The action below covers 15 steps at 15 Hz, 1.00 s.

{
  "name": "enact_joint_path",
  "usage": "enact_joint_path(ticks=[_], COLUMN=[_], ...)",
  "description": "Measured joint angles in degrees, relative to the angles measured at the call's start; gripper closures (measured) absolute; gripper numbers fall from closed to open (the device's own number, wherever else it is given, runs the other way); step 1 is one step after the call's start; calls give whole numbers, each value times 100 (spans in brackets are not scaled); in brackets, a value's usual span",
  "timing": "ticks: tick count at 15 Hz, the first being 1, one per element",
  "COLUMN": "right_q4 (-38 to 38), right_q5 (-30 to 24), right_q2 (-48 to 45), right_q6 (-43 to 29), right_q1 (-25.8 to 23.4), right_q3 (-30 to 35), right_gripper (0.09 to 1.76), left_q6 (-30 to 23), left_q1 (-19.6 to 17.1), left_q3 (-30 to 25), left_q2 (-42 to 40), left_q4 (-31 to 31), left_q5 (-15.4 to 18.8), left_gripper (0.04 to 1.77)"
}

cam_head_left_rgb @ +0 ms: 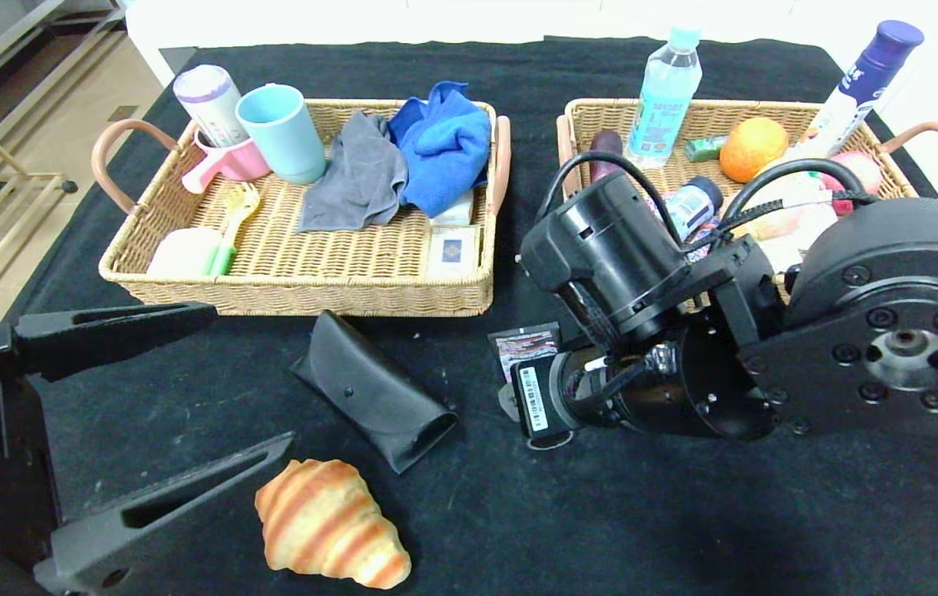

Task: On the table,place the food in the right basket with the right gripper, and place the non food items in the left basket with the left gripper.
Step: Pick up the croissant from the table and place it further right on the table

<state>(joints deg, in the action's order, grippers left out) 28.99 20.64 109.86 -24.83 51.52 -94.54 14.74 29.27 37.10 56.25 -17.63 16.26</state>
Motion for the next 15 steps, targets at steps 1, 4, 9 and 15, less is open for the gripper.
enact_joint_path(ticks=[1, 4, 9, 15], right_q4=[2, 2, -27, -1086], right_q5=[-2, 0, -11, -1003], right_q2=[-44, -247, -964, -2630], right_q6=[0, 9, 288, 1464], right_q1=[0, 16, -9, -386], right_q3=[9, 154, 807, 2597], right_gripper=[43, 34, 25, 19], left_q6=[-2, -16, -27, -83], left_q1=[0, 0, -24, -26], left_q3=[0, 20, 88, 185], left_q2=[0, 0, 26, 168], left_q4=[0, -6, -1, 110], left_q5=[0, -17, -96, -276], left_gripper=[9, 9, 9, 9])
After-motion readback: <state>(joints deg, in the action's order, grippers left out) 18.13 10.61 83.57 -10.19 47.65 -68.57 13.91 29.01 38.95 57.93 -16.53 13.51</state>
